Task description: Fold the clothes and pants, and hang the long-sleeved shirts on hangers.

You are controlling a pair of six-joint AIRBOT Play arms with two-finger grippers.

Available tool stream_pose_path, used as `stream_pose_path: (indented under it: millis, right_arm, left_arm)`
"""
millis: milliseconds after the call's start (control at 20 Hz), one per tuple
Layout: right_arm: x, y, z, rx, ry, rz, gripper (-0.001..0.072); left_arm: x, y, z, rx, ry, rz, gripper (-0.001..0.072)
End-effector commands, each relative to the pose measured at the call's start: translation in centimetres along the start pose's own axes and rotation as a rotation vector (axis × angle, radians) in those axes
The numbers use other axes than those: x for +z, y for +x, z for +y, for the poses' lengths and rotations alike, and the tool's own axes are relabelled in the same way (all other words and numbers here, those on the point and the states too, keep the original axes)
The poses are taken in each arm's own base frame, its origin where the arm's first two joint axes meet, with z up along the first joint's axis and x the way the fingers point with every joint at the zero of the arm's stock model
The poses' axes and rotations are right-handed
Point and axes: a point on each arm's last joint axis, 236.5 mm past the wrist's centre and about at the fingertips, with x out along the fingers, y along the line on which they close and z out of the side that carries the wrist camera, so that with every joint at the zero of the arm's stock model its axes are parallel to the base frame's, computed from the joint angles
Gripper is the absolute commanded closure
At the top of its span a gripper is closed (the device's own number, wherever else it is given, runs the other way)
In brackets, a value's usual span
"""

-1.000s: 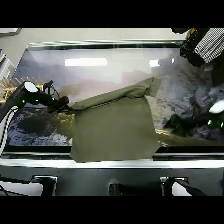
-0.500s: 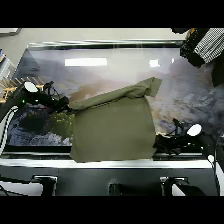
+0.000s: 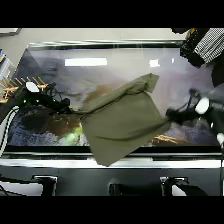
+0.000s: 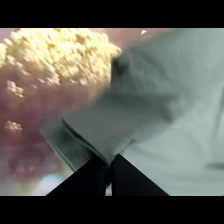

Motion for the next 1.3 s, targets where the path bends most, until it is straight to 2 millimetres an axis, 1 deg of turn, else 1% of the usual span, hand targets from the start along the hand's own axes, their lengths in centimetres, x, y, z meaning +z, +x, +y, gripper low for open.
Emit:
stream_pose_path:
  millis: [0, 50, 100, 150, 200, 250, 300, 350, 400, 450, 500, 550, 650, 700, 750, 800, 900, 950, 1000, 1100, 1200, 1250]
  right_arm:
    - [10.7, -1.7, -1.2, -0.098, 0.081, -0.144, 0.0677]
    - [12.3, -0.6, -1.1, -0.082, 0.122, -0.121, 0.0677]
    - [13.3, 0.7, -0.6, -0.048, 0.151, -0.088, 0.0676]
    - [13.4, 2.3, 0.5, 0.002, 0.170, -0.042, 0.0671]
    - [13.0, 3.5, 1.8, 0.059, 0.164, 0.005, 0.0605]
    - [12.1, 4.3, 3.4, 0.126, 0.146, 0.056, 0.0473]
    - [11.3, 4.4, 4.8, 0.187, 0.120, 0.096, 0.0291]
    - [10.5, 3.8, 6.0, 0.238, 0.072, 0.127, 0.0219]
    - [9.6, 2.8, 6.2, 0.252, 0.009, 0.147, 0.0219]
    - [8.8, 1.6, 5.7, 0.234, -0.053, 0.163, 0.0219]
    - [7.9, 0.4, 4.9, 0.203, -0.093, 0.177, 0.0218]
    - [6.8, -0.5, 4.6, 0.193, -0.114, 0.194, 0.0218]
    - [3.0, -1.7, 4.9, 0.233, -0.109, 0.243, 0.0217]
    - [0.3, -1.8, 4.9, 0.254, -0.090, 0.276, 0.0217]
    - [-2.8, -1.6, 4.8, 0.270, -0.069, 0.322, 0.0217]
    - [-6.4, -1.6, 5.1, 0.311, -0.033, 0.372, 0.0217]
    - [-12.9, -1.7, 6.7, 0.432, 0.057, 0.441, 0.0219]
    - [-15.4, -1.6, 7.2, 0.481, 0.103, 0.453, 0.0219]
    - [-17.8, -1.3, 7.2, 0.504, 0.143, 0.459, 0.0221]
    - [-21.7, -0.2, 6.3, 0.494, 0.208, 0.471, 0.0222]
    - [-23.9, 0.5, 6.1, 0.511, 0.243, 0.469, 0.0228]
    - [-24.4, 0.7, 6.1, 0.521, 0.256, 0.465, 0.0229]
  left_arm:
    - [-1.4, 1.0, -1.4, 0.007, 0.039, 0.048, 0.0690]
    - [-1.8, 1.4, -1.8, 0.010, 0.050, 0.059, 0.0689]
    - [-2.2, 1.9, -2.3, 0.013, 0.062, 0.066, 0.0690]
    - [-2.4, 2.3, -2.6, 0.015, 0.070, 0.071, 0.0690]
    - [-2.6, 2.6, -2.9, 0.016, 0.075, 0.072, 0.0689]
    - [-2.7, 2.8, -3.2, 0.017, 0.076, 0.073, 0.0690]
    - [-2.8, 2.9, -3.4, 0.017, 0.075, 0.072, 0.0690]
    - [-2.8, 3.0, -3.5, 0.018, 0.077, 0.073, 0.0689]
    - [-2.8, 2.9, -3.5, 0.018, 0.076, 0.075, 0.0690]
    - [-2.9, 2.9, -3.5, 0.018, 0.077, 0.076, 0.0690]
    - [-3.0, 2.9, -3.5, 0.018, 0.077, 0.079, 0.0689]
    - [-3.0, 2.8, -3.5, 0.018, 0.078, 0.080, 0.0689]
    - [-3.0, 2.8, -3.5, 0.018, 0.078, 0.081, 0.0690]
    - [-3.1, 2.8, -3.5, 0.019, 0.077, 0.084, 0.0689]
    - [-3.2, 2.8, -3.5, 0.019, 0.078, 0.087, 0.0689]
    - [-3.2, 2.8, -3.5, 0.019, 0.078, 0.090, 0.0689]
    - [-3.3, 2.8, -3.5, 0.019, 0.078, 0.091, 0.0689]
    - [-3.3, 2.8, -3.5, 0.019, 0.077, 0.091, 0.0689]
    - [-3.3, 2.8, -3.5, 0.019, 0.077, 0.091, 0.0690]
    - [-3.3, 2.8, -3.5, 0.019, 0.077, 0.092, 0.0689]
    - [-3.4, 2.8, -3.5, 0.020, 0.077, 0.099, 0.0689]
    - [-3.5, 2.8, -3.4, 0.021, 0.078, 0.103, 0.0689]
